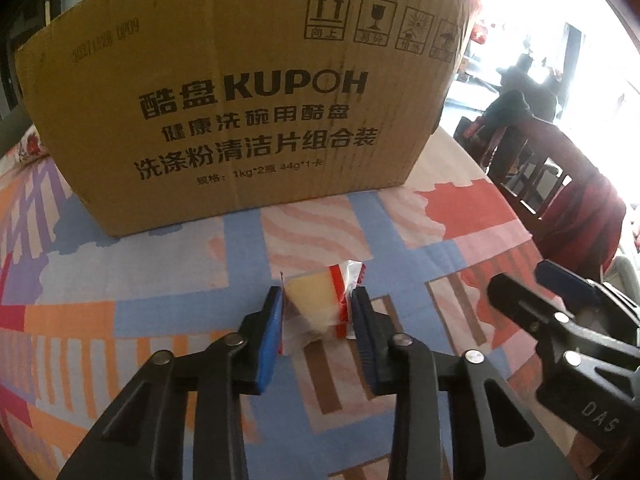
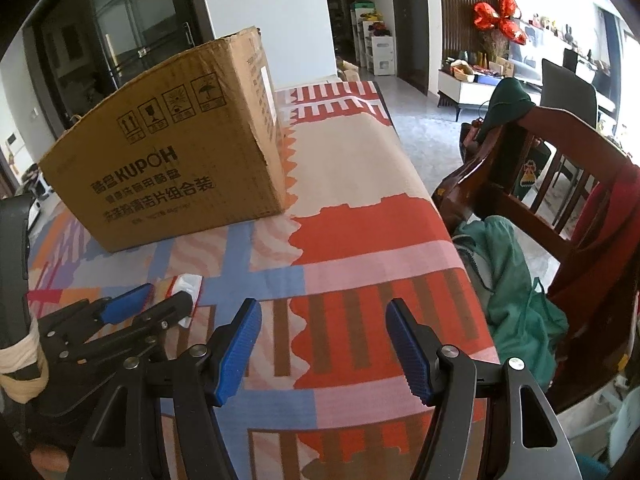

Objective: Organize snacks
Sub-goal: 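Grasp the clear packet with yellow cake with the left gripper, then carry the cake packet over the box and open the left gripper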

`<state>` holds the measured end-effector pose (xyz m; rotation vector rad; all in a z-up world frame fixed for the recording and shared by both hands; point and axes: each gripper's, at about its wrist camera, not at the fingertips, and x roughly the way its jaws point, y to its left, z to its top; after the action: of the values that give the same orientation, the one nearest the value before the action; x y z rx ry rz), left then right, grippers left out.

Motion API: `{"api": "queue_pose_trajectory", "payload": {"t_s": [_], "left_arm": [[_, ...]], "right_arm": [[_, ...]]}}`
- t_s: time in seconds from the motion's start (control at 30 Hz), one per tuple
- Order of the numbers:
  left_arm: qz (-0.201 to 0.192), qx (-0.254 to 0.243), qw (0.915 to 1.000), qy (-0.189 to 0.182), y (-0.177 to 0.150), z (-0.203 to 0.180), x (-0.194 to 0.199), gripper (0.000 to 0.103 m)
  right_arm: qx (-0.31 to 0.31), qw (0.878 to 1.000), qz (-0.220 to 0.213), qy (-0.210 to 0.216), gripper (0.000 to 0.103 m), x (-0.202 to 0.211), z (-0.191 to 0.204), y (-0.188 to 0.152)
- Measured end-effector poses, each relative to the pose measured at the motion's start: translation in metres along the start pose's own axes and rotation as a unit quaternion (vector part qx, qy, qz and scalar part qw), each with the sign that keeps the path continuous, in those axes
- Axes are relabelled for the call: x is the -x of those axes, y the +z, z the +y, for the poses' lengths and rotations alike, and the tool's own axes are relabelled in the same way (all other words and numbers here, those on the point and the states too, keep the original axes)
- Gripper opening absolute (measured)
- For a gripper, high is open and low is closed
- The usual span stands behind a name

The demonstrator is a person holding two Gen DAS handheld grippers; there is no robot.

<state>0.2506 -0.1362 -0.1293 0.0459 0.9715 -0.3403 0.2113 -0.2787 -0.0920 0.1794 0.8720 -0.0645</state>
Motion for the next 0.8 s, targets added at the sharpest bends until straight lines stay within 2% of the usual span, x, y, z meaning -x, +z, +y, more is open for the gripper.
{"api": "queue_pose_trajectory", "payload": {"t_s": [0.3,0.8], "left_arm": [[-0.019,0.012,0.9998,-0.002,-0.002,0.017,0.030,0.032],[-0.080,0.019,0.9966,-0.008,0.005,0.035,0.112,0.032]], "right_arm": [[0.013,1.000,-0.007,0.004,0.066,0.011,0.011,0.002],[0.033,0.998,-0.046,0.021,0.066,0.060,0.038,0.014]]}}
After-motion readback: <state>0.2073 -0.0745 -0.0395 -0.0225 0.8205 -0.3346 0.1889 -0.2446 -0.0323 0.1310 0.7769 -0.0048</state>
